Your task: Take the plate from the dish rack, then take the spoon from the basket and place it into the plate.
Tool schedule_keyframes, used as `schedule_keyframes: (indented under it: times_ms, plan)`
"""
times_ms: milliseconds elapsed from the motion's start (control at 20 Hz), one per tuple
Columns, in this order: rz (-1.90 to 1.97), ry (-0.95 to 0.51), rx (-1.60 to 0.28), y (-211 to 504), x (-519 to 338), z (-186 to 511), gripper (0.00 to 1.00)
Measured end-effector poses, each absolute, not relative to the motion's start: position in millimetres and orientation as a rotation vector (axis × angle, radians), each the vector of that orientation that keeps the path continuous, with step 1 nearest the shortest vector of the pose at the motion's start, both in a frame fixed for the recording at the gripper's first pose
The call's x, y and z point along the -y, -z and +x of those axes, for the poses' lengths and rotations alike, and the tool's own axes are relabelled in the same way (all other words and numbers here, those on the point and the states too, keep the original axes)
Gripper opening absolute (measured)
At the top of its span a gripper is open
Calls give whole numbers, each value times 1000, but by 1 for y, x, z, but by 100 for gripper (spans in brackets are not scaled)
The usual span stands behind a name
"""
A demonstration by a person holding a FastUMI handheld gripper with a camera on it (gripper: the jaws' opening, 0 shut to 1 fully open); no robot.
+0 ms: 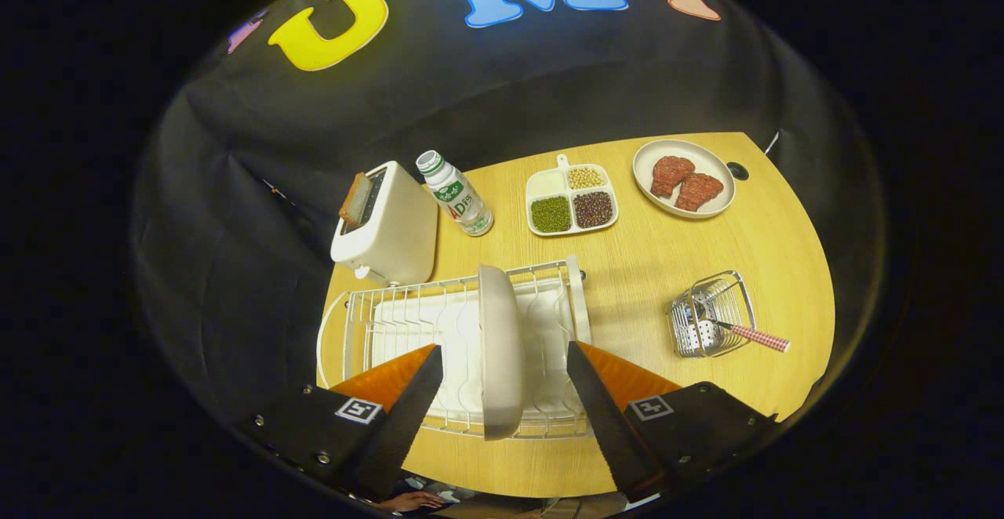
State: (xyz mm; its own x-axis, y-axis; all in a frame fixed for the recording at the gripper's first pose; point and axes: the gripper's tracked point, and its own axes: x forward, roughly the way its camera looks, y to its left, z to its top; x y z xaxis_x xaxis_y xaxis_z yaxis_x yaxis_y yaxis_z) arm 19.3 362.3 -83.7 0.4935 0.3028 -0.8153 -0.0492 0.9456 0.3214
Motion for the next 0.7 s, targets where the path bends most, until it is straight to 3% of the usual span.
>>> schedule_keyframes:
  times_ms: [700]
  plan:
    - [37,-175,-1228,147,-379,27,95]
